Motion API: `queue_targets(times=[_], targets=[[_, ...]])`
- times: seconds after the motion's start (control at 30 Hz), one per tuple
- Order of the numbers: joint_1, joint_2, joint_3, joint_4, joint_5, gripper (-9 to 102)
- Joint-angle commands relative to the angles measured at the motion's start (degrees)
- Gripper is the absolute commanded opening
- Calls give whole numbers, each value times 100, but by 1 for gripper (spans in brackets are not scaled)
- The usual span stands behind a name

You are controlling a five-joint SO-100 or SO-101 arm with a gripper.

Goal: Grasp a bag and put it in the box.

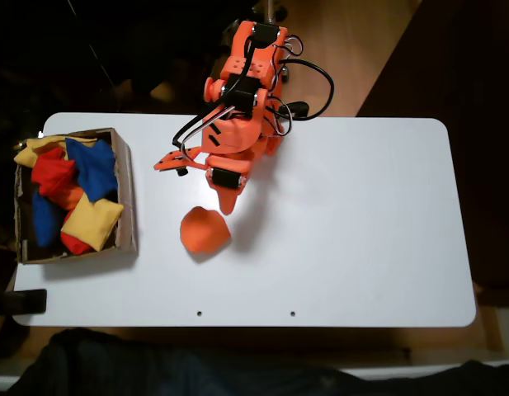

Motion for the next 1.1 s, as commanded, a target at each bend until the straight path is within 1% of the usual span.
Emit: queue_targets(times=[0.0, 0.2, 0.43, 0.63, 0.83, 1.07], targets=[[105, -185, -483, 79, 44, 0], [272, -650, -1011, 343, 123, 0], [422, -1239, -1811, 932, 114, 0], [598, -1784, -2417, 1239, -9, 0], [624, -2531, -3023, 1749, -202, 0], [633, -3059, -3331, 1960, -387, 0]])
